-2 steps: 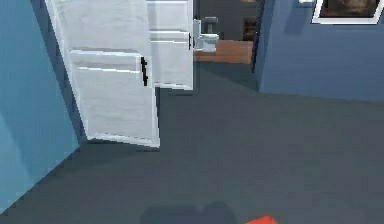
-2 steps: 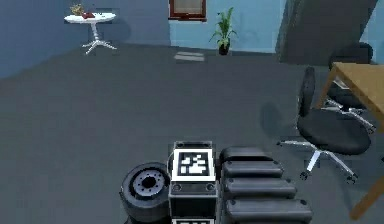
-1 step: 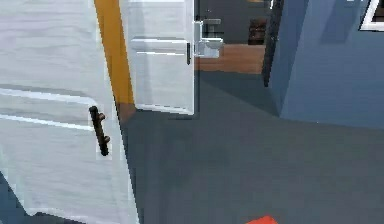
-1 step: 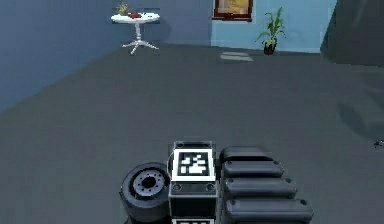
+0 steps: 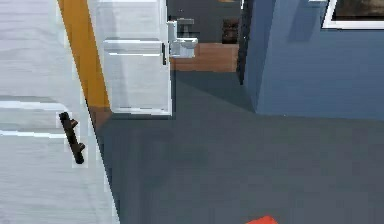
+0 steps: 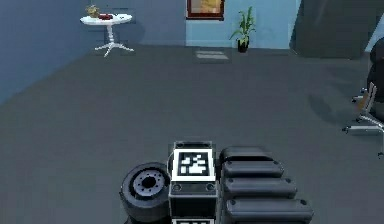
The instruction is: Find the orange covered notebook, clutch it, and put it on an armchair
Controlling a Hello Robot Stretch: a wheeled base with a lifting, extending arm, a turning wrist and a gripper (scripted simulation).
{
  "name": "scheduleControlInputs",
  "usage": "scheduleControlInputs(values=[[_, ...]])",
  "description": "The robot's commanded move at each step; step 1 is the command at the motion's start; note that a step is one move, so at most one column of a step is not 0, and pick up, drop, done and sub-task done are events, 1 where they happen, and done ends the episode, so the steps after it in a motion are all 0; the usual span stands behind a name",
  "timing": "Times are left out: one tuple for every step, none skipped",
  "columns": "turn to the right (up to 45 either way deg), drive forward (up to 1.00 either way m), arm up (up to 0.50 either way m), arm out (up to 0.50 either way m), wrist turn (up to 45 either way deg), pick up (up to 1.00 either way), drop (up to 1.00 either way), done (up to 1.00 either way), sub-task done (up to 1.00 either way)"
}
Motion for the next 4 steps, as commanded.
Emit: scheduleControlInputs(values=[[0.0,0.50,0.00,0.00,0.0,0.00,0.00,0.00,0.00],[-12.0,0.00,0.00,0.00,0.0,0.00,0.00,0.00,0.00],[0.0,1.00,0.00,0.00,0.0,0.00,0.00,0.00,0.00],[-15.0,0.00,0.00,0.00,0.0,0.00,0.00,0.00,0.00]])
